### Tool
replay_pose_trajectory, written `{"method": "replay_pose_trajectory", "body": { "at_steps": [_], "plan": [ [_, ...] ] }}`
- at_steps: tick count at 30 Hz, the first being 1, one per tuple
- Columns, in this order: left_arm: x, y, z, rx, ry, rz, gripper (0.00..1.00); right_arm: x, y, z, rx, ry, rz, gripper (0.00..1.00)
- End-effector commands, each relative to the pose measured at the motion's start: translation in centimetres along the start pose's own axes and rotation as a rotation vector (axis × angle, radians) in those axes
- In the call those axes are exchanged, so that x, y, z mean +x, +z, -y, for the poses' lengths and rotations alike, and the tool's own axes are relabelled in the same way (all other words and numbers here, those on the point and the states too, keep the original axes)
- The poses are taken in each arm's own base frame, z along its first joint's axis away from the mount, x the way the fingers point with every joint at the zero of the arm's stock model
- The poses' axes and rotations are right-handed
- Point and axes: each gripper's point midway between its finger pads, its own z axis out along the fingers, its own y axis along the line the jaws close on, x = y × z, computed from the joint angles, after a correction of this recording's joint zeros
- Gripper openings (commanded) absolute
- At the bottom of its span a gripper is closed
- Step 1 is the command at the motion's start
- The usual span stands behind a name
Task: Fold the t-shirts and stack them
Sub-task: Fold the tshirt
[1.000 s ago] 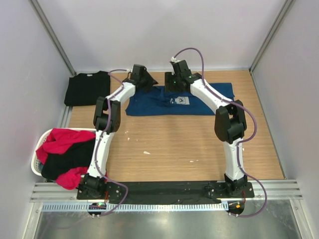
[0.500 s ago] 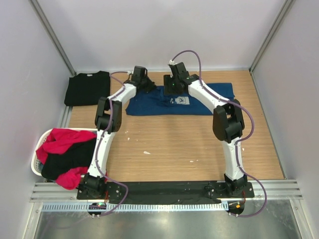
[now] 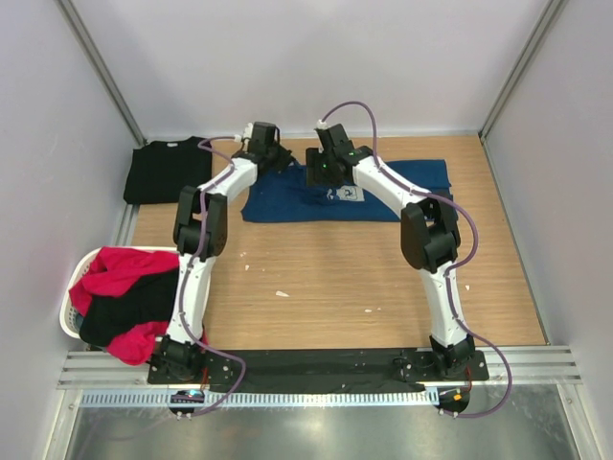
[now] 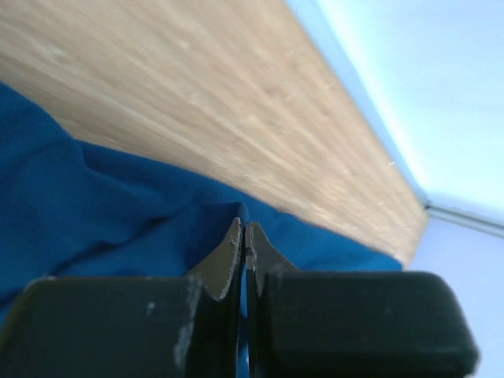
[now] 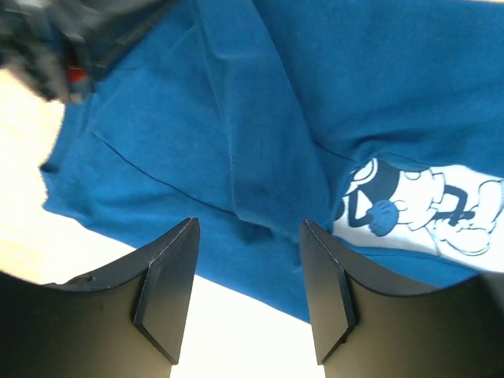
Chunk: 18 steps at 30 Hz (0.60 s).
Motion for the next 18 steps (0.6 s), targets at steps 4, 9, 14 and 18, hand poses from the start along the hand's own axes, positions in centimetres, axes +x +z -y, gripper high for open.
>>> {"method": "replay_pose_trajectory", "body": {
  "at_steps": [4, 9, 14, 18],
  "plan": [
    [-4.6, -5.1, 5.9, 0.101, -0.035, 0.155, 0.0, -3.4, -1.4, -1.5, -0.066, 0.181, 0.08, 0.59],
    [-5.1, -6.2, 4.5, 0.048, -0.038, 0.2, 0.0, -4.7, -2.3, -1.2, -0.081, 0.221, 0.099, 0.59],
    [-4.7, -6.4, 3.6, 0.015, -0.062, 0.193, 0.0, -3.9, -1.7, -1.1, -0.088, 0.205, 0.076, 0.59],
    [-4.4, -6.6, 1.8, -0.037, -0.096, 0.208, 0.0, -3.3, -1.7, -1.3, -0.118, 0.187, 0.05, 0.57]
  ]
}}
